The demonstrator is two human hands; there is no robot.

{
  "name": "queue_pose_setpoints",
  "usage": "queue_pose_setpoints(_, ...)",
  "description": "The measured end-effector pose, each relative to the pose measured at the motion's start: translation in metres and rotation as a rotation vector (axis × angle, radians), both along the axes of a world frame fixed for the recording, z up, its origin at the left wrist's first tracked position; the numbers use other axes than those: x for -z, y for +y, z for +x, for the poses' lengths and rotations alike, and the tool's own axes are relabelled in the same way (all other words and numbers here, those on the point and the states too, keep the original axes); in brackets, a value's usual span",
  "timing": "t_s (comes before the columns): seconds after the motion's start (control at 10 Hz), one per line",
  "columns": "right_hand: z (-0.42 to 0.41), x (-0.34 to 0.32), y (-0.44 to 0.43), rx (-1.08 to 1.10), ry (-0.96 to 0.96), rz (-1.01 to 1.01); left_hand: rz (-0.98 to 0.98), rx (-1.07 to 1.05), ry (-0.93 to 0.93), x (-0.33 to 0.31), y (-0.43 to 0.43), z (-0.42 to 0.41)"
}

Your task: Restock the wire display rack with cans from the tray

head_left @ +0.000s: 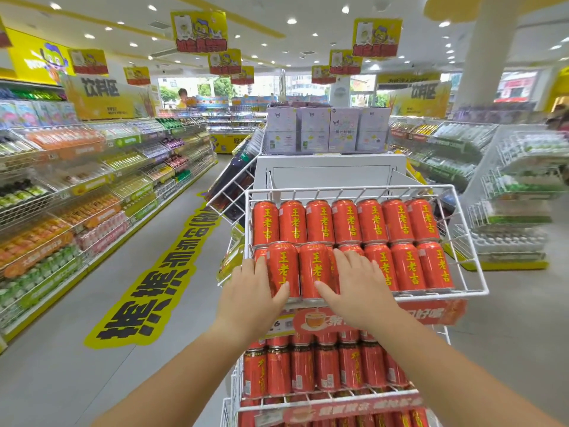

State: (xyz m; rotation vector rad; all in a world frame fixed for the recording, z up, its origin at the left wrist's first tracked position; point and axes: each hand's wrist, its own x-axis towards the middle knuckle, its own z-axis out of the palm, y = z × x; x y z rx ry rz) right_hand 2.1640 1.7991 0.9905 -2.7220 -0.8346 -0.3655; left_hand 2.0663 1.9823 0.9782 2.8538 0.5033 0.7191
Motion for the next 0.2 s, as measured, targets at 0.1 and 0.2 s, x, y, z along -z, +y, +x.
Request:
queue_pose_setpoints(0.1,-0.015,0.003,-0.008,0.004,-0.065,-0.098,0.168,-0.045,0.077,-0.004,-0.005,-0.017)
queue_pose_setpoints(0.2,-0.035,0.004,-0.022,-0.011,-0.129,-0.177,0.251,-0.098,0.193,-0.002,-0.022,-0.036)
